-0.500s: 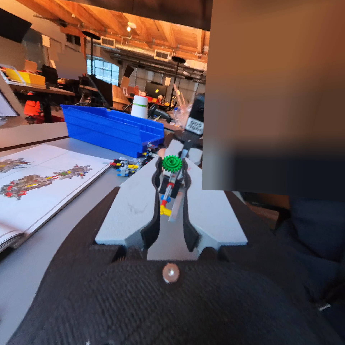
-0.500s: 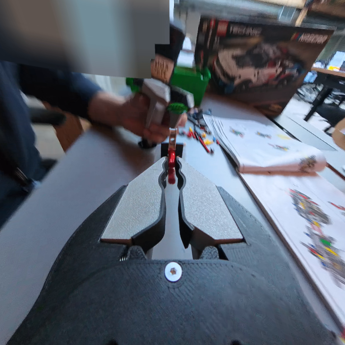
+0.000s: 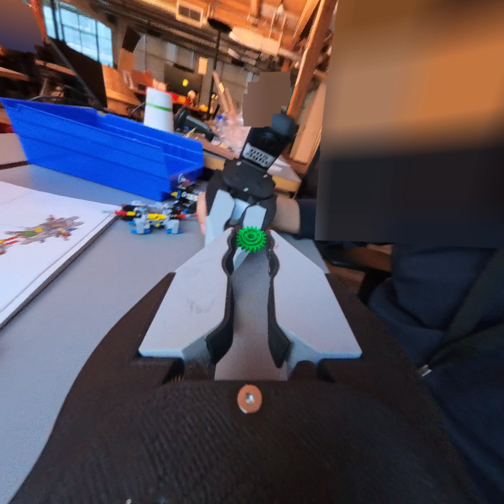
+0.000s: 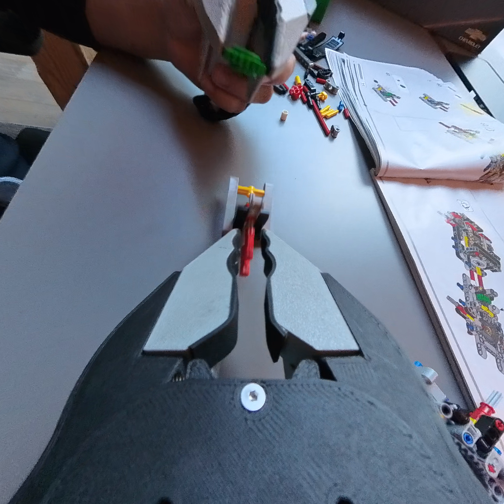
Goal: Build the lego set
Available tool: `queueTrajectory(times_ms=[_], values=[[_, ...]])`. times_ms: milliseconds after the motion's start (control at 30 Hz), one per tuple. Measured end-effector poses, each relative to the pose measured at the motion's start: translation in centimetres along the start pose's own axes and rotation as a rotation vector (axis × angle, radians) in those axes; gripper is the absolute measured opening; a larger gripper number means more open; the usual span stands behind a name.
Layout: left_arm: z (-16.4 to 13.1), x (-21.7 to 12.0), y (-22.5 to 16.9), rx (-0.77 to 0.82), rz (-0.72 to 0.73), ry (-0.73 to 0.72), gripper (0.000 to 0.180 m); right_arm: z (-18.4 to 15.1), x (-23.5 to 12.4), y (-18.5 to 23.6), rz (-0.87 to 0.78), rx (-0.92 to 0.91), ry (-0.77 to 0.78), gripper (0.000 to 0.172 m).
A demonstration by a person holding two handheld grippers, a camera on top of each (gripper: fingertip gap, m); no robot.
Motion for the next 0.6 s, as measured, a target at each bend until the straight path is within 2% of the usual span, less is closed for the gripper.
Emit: queueTrajectory(times_ms=[67, 200, 367, 433, 600], values=[[0.2, 0.0, -0.1, -0.044, -0.04, -0.062, 0.017, 0.1, -0.3, -0.1, -0.018, -0.004, -0.004, 0.021], [0.4, -0.3, 0.9, -0.213, -0.067, -0.184, 0.017, 1.8, -1.7, -0.3, -0.094, -0.002, -0.106, 0.025], [0.1, -0.2, 2.2, -0.484, -0.104, -0.391, 0.017, 5.8, -2.6, 0.6, -0.354, -0.049, -0.309, 0.025], [-0.1, 0.3, 2.3, -0.566, -0.131, -0.448, 0.017, 6.9, -1.9, 1.4, -0.432, -0.085, -0.295, 0.025], [-0.7, 1.5, 2.2, -0.603, -0.139, -0.417, 0.017, 8.3, -0.8, 2.1, -0.598, -0.134, -0.243, 0.025]])
Point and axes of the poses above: each gripper's, where its closed fingertips meet, x out along the fingers, z out of its top, y = z × x across the jaws, the point moved 9 cm from there along -x, back along the fingers, and after that the axes turned 3 degrees about y, right-handed, at the moved point
